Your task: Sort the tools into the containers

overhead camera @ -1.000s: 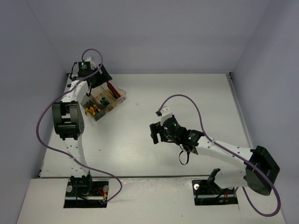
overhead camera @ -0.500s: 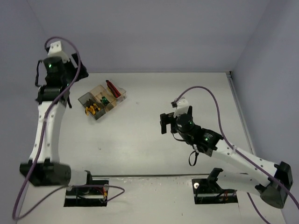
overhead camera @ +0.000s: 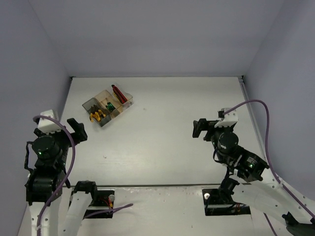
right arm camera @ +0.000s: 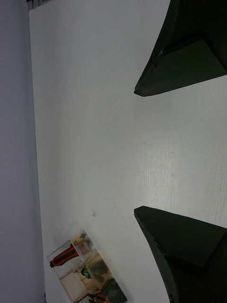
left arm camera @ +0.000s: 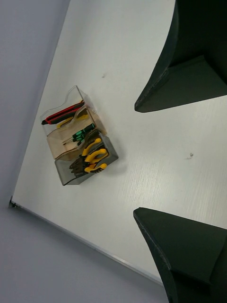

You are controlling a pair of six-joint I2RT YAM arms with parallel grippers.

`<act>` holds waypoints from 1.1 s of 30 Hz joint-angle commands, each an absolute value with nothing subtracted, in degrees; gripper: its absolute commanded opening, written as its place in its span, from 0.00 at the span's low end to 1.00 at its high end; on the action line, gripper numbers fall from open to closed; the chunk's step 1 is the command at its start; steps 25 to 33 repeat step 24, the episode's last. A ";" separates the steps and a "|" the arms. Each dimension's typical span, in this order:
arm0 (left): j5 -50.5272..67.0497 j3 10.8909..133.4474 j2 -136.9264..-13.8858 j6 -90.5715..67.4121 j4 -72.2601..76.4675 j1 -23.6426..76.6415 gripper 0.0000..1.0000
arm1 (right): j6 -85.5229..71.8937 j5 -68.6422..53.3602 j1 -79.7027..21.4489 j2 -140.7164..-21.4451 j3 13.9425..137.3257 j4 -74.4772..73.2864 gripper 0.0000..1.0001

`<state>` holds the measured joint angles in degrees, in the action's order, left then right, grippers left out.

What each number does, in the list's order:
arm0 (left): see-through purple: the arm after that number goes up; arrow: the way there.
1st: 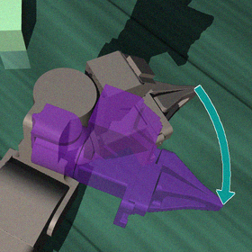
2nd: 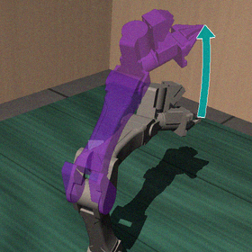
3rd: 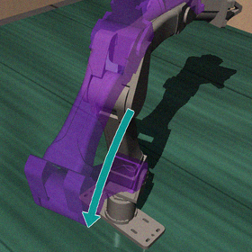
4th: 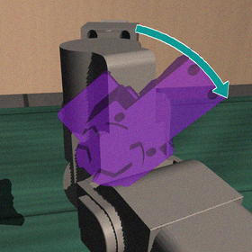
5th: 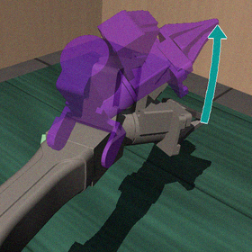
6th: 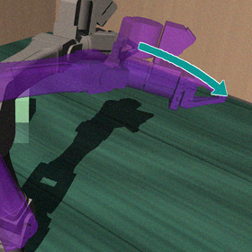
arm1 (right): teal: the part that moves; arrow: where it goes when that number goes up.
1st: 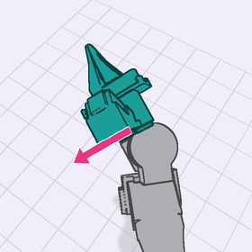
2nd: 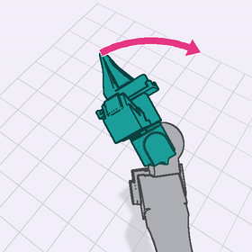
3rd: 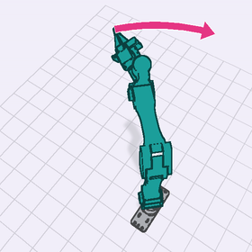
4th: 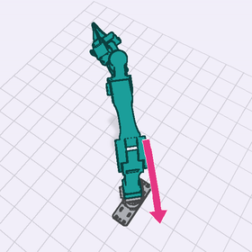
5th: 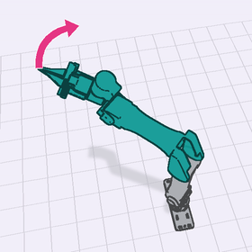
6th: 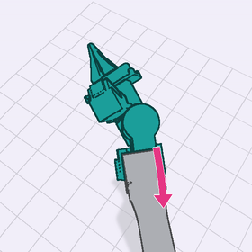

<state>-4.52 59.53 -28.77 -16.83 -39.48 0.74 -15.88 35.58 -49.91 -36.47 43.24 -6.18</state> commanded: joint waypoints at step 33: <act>-12.39 51.08 -26.81 -20.47 -37.44 3.43 0.83 | -18.11 45.88 -49.75 -34.89 41.84 -5.54 1.00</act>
